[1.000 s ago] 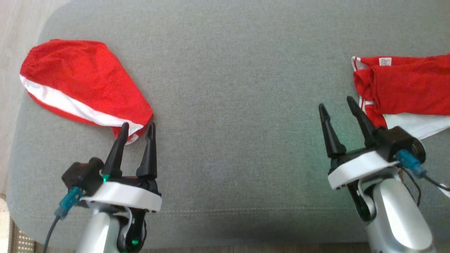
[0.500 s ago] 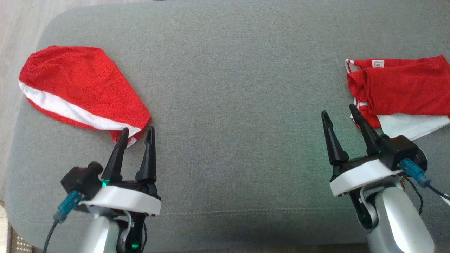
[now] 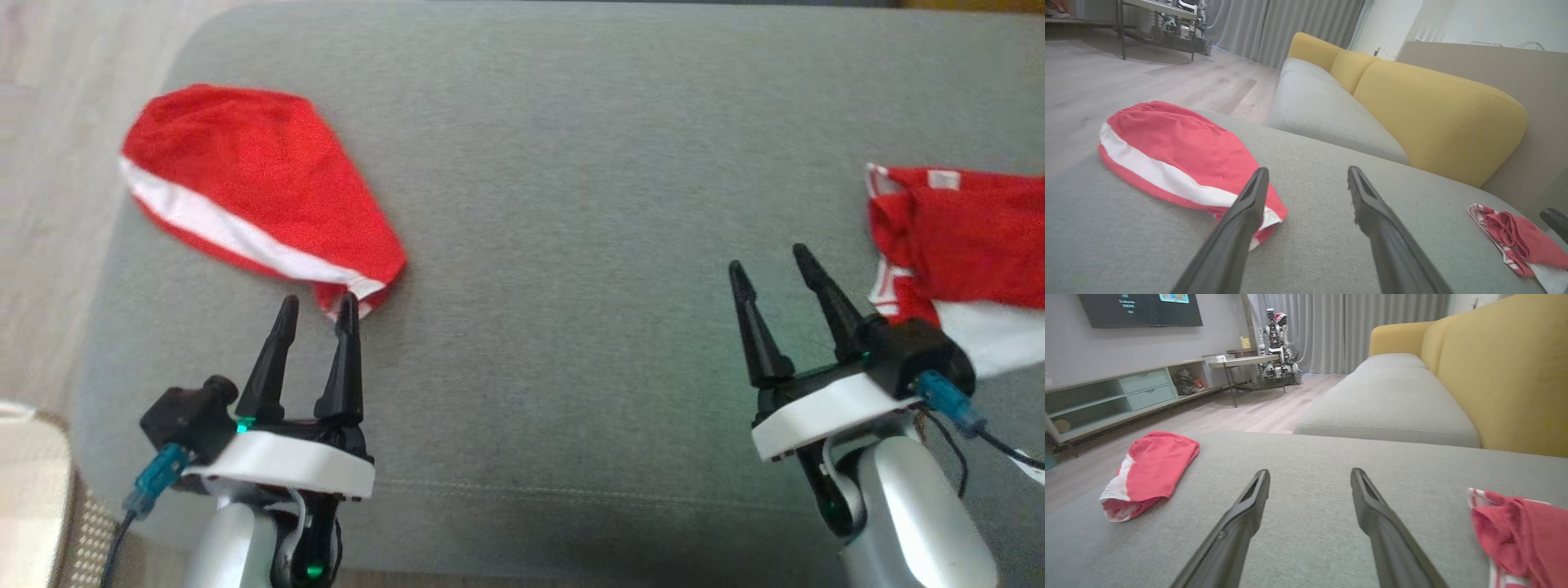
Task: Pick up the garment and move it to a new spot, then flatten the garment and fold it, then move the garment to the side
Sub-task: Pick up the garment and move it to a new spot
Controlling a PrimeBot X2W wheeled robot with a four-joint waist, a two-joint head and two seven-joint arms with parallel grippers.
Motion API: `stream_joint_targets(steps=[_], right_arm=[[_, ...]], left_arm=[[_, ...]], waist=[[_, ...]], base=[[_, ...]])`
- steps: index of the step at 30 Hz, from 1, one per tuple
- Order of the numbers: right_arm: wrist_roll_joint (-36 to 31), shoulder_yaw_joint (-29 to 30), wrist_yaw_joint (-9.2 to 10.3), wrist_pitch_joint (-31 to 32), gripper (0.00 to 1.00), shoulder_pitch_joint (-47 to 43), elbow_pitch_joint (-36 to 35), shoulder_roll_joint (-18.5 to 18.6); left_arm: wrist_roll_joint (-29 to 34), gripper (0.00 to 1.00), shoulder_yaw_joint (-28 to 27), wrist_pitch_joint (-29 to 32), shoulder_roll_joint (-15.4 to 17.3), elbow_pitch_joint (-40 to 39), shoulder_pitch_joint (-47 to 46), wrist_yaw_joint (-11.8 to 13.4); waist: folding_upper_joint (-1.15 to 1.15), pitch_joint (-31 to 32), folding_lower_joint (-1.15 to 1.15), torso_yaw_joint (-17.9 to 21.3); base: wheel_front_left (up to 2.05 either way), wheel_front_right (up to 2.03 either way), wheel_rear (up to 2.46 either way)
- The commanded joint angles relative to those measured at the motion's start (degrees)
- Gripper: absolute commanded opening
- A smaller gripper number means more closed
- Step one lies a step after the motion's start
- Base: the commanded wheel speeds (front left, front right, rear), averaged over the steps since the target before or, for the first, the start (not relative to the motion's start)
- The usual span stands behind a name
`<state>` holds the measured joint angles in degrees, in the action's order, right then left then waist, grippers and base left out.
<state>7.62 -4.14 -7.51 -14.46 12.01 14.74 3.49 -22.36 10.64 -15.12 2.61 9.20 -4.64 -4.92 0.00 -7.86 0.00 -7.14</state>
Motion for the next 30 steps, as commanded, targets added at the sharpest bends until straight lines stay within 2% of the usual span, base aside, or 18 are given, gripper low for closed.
stream_joint_targets(steps=[1,12,18,24,30], right_arm=[[0.0,-1.9,0.02,-0.5,1.00,0.1,-2.0,-0.6],[-0.5,-3.0,0.02,-0.5,1.00,-1.6,-0.7,-0.6],[-0.3,-4.0,0.02,-0.5,1.00,-2.4,0.3,-0.6],[0.1,-5.1,0.02,-0.5,1.00,-3.0,1.3,-0.6],[0.6,-6.0,0.02,-0.5,1.00,-2.9,2.0,-0.6]], left_arm=[[-0.5,1.00,-1.5,0.1,0.3,-2.3,-0.5,0.4],[-1.4,1.00,-1.0,0.1,0.3,-3.6,2.3,1.1],[-1.6,1.00,-1.6,0.1,0.3,-4.4,4.3,1.5],[-1.4,1.00,-2.2,0.1,0.3,-4.4,5.9,1.3],[-1.1,1.00,-2.9,0.1,0.3,-4.4,6.6,1.2]], waist=[[0.00,0.8,0.00,-2.5],[0.00,3.7,0.00,-13.5],[0.00,5.2,0.00,-17.8],[0.00,6.2,0.00,-19.7],[0.00,6.7,0.00,-19.5]], base=[[0.00,0.00,0.00],[0.00,0.00,0.00],[0.00,0.00,0.00],[0.00,0.00,0.00],[0.00,0.00,0.00]])
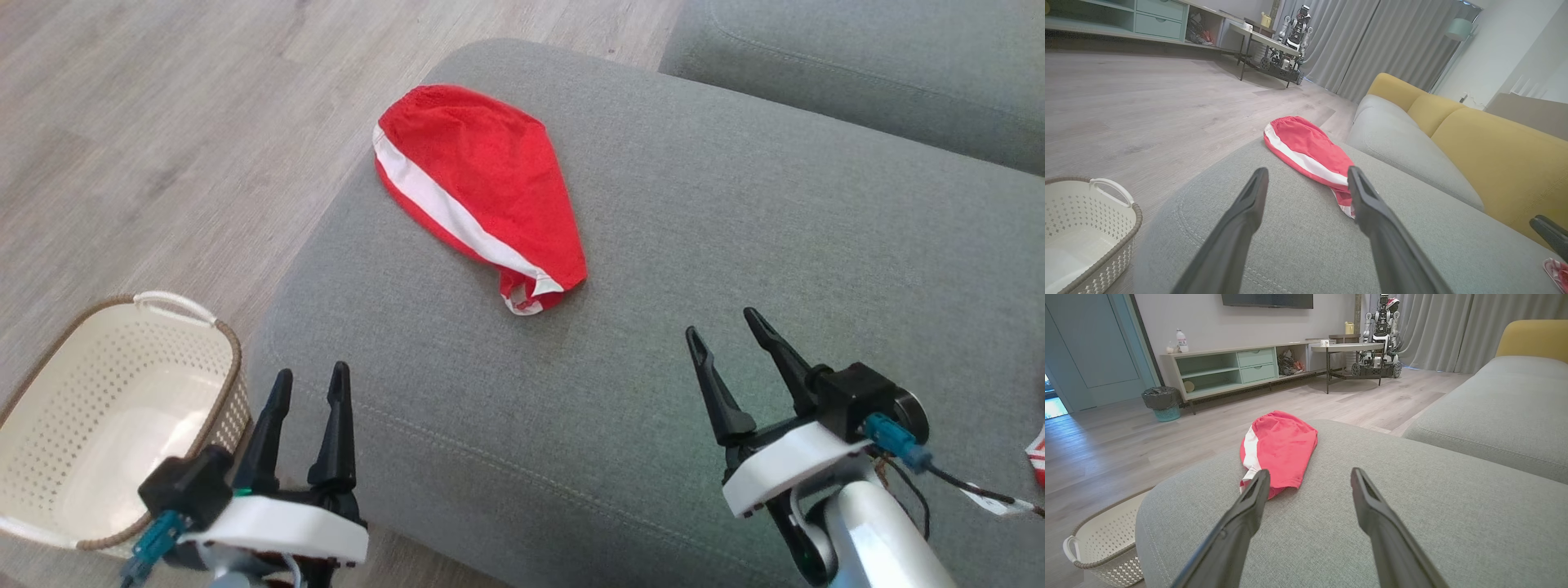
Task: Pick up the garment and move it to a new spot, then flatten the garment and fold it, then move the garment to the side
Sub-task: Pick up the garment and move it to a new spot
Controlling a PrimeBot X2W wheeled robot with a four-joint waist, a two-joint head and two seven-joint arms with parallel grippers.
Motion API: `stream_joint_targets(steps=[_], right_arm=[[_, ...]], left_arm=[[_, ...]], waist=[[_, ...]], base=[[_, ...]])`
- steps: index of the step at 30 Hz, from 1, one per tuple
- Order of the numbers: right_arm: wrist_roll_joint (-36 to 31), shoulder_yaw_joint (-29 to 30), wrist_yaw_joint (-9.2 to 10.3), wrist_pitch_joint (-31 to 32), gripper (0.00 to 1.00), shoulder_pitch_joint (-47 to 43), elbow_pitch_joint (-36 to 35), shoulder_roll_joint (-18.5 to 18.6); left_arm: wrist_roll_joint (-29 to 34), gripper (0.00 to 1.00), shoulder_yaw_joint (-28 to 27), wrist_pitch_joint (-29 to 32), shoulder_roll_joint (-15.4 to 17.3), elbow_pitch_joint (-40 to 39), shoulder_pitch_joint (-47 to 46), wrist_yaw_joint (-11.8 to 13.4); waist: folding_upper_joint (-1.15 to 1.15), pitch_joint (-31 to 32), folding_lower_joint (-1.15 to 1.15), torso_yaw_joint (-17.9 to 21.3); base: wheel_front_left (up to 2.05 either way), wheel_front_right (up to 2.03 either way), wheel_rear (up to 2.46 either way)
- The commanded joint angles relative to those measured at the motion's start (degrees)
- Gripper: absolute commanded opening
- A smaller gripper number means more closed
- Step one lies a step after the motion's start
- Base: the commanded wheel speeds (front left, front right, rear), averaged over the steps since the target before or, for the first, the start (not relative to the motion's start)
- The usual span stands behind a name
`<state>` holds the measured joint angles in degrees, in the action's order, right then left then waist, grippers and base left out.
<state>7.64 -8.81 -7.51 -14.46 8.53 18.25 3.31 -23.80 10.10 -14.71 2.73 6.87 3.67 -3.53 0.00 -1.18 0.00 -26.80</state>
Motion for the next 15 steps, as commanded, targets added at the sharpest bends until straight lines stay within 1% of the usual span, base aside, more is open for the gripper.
stream_joint_targets(steps=[1,8,15], right_arm=[[0.6,-1.5,0.02,-0.5,1.00,0.6,-1.5,-0.4],[0.3,-1.8,0.02,-0.5,1.00,0.8,-1.7,-0.4],[-1.8,-1.2,0.02,0.3,1.00,2.1,-4.0,-0.1]], left_arm=[[0.4,1.00,-2.5,-0.3,0.1,-2.1,-1.7,-0.2],[-1.2,1.00,-4.5,-0.3,0.1,-2.9,-2.4,0.2],[-0.8,1.00,-5.7,-0.3,0.1,-2.5,-5.7,-0.5]], waist=[[0.00,0.0,0.00,0.3],[0.00,-1.0,0.00,1.3],[0.00,-6.3,0.00,1.7]], base=[[0.00,0.00,0.00],[0.00,0.00,0.00],[0.00,0.00,0.00]])
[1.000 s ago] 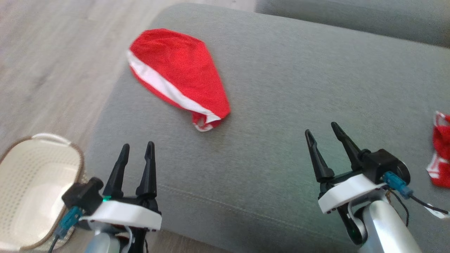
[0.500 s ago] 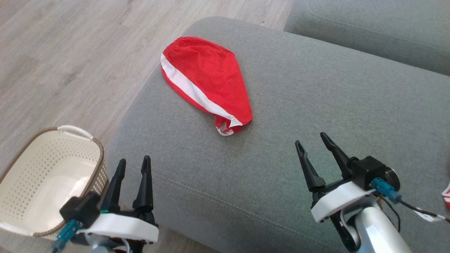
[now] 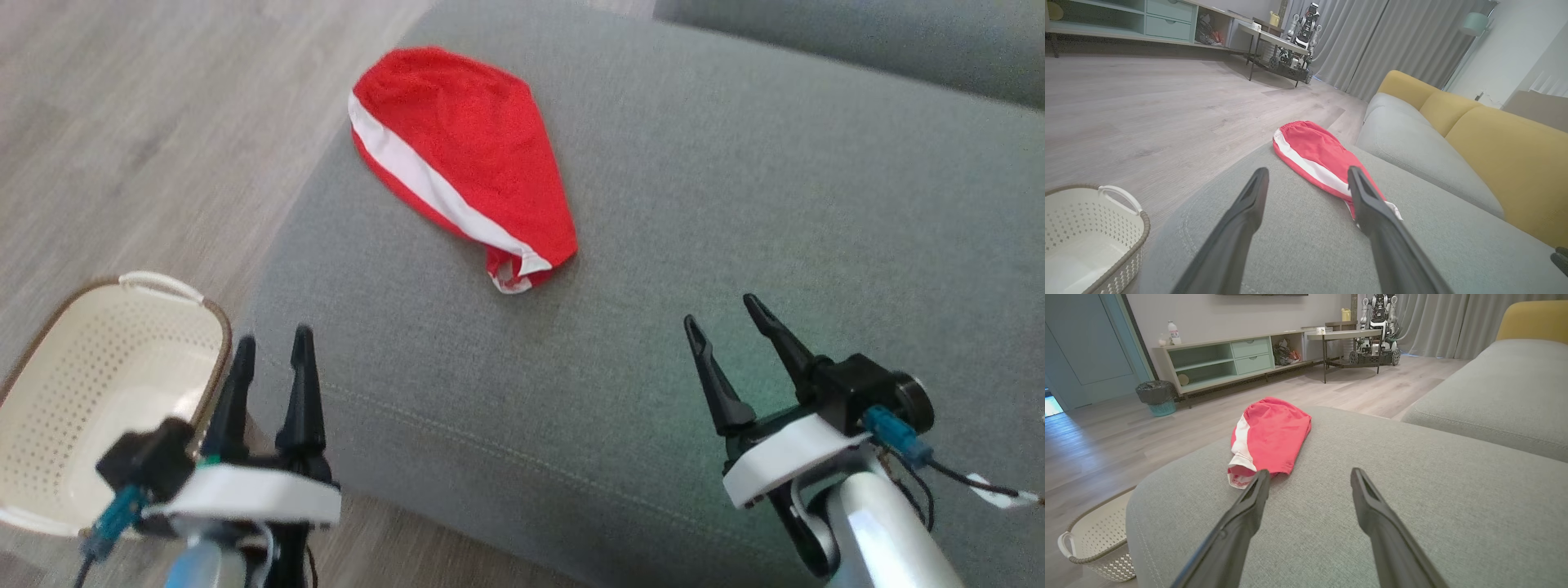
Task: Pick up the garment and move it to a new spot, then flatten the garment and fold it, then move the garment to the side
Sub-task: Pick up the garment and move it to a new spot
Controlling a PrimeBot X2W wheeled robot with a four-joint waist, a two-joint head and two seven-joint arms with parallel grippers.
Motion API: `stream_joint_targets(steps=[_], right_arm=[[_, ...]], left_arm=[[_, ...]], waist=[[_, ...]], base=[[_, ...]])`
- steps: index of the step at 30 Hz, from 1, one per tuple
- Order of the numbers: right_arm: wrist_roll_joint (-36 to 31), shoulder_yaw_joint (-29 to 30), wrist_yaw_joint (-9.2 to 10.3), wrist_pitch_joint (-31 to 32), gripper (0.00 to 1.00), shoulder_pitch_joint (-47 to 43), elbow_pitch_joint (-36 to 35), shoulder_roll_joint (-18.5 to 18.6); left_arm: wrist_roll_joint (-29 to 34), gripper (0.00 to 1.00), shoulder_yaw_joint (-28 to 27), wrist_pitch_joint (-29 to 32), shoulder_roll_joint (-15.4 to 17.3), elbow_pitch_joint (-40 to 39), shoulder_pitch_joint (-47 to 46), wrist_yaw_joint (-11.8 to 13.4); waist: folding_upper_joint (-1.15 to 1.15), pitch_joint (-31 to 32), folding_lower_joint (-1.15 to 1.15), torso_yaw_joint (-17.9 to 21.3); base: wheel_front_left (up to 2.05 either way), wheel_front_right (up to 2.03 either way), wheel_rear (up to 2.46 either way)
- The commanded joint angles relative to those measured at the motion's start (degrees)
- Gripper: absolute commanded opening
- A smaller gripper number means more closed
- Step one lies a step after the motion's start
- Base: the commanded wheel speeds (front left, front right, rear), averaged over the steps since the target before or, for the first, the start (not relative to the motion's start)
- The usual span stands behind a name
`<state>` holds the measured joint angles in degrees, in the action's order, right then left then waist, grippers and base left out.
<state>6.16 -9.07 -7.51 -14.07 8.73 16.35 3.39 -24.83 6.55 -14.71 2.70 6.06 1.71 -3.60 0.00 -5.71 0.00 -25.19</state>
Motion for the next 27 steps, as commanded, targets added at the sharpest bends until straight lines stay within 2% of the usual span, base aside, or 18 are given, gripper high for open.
stream_joint_targets(steps=[1,5,11,21,27], right_arm=[[-0.8,-0.9,0.02,0.4,1.00,2.1,-2.8,0.1],[-1.9,-0.2,0.02,2.6,1.00,2.7,-6.8,1.5],[-2.9,2.0,0.02,6.6,1.00,3.5,-14.4,4.3],[-3.0,3.0,0.02,11.2,1.00,5.2,-23.7,6.4],[-3.4,3.4,0.02,12.4,1.00,5.8,-26.5,7.1]], left_arm=[[0.4,1.00,-2.2,-0.3,0.2,-1.3,-4.6,-0.5],[0.4,1.00,-3.0,-0.3,0.2,1.5,-9.3,-1.4],[-0.3,1.00,-4.3,0.0,1.1,11.4,-19.7,-2.3],[-2.4,1.00,-3.3,10.0,5.8,27.9,-39.9,-3.2],[-3.9,1.00,-3.2,13.2,7.0,37.4,-48.9,-3.4]], waist=[[0.00,-2.8,0.00,0.2],[0.00,-7.0,0.00,0.6],[0.00,-13.8,0.00,1.7],[0.00,-22.4,0.00,4.3],[0.00,-25.4,0.00,5.8]], base=[[0.00,0.00,0.00],[0.00,0.00,0.00],[0.00,0.00,0.00],[0.00,0.00,0.00],[0.00,0.00,0.00]])
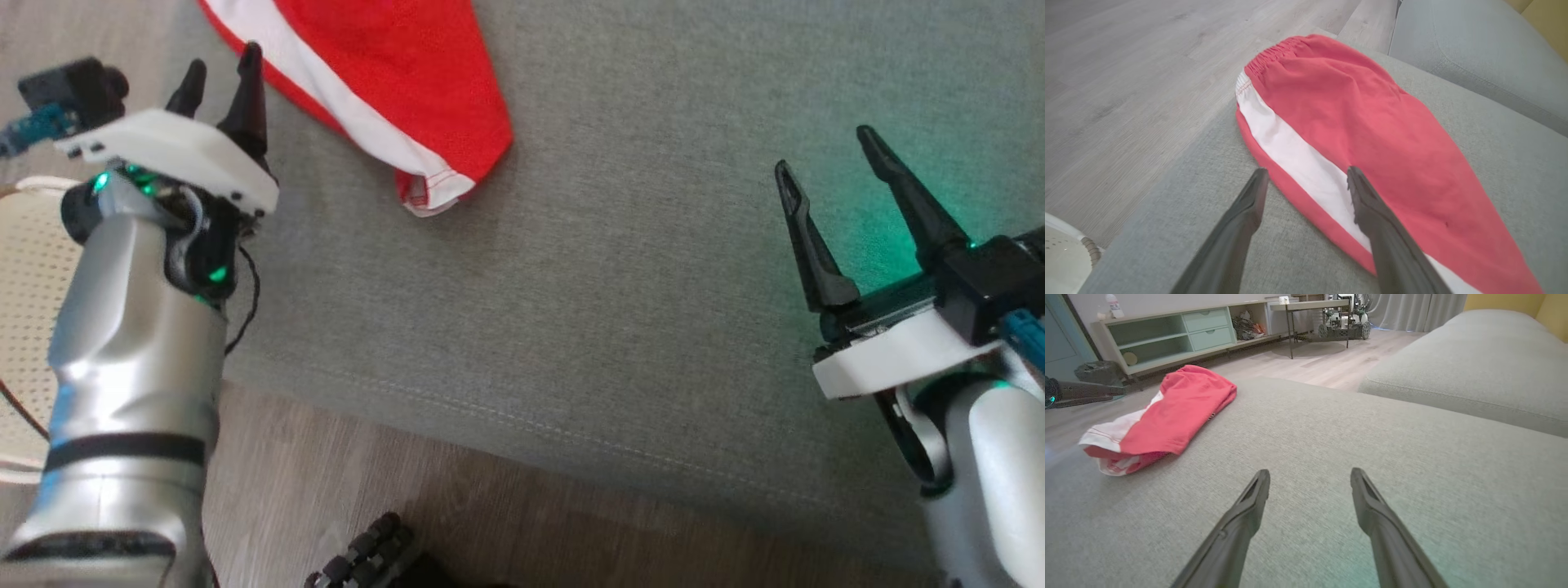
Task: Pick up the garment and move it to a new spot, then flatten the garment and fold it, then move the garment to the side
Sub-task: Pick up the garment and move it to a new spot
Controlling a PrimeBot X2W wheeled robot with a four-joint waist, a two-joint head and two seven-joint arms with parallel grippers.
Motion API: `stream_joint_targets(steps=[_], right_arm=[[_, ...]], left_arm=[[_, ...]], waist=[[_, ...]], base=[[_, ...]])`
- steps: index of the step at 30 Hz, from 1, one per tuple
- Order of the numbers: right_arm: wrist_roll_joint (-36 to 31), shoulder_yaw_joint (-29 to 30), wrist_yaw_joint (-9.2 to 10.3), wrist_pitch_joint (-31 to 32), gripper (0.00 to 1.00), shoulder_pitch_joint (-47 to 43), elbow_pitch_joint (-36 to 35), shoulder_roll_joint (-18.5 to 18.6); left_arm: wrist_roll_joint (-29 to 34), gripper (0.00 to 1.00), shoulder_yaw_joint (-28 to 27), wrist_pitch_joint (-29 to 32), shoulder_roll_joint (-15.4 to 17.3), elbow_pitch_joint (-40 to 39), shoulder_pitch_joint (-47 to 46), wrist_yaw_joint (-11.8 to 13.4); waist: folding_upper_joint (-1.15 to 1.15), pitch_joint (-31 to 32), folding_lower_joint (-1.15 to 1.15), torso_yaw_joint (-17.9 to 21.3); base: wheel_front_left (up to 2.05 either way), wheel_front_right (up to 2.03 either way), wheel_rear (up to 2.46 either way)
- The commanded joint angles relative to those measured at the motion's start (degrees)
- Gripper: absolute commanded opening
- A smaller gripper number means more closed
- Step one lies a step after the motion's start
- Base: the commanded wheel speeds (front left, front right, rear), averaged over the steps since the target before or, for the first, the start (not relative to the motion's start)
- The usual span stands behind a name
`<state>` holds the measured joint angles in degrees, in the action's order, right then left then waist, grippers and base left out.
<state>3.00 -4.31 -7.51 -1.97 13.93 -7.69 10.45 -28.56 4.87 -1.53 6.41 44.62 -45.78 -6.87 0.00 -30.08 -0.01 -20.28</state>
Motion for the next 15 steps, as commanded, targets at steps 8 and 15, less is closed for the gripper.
stream_joint_targets(steps=[8,15], right_arm=[[-0.5,-1.4,0.02,0.6,1.00,1.3,-3.9,0.4],[-0.9,-2.0,0.02,0.1,1.00,2.2,-4.1,-0.1]], left_arm=[[0.1,1.00,-0.1,0.0,4.3,8.0,-7.9,-0.3],[0.3,1.00,2.1,-1.1,4.4,14.5,-12.0,-0.5]], waist=[[0.00,-2.9,0.01,2.5],[0.00,-4.1,0.01,4.2]], base=[[0.00,0.00,0.00],[0.00,0.00,0.00]])
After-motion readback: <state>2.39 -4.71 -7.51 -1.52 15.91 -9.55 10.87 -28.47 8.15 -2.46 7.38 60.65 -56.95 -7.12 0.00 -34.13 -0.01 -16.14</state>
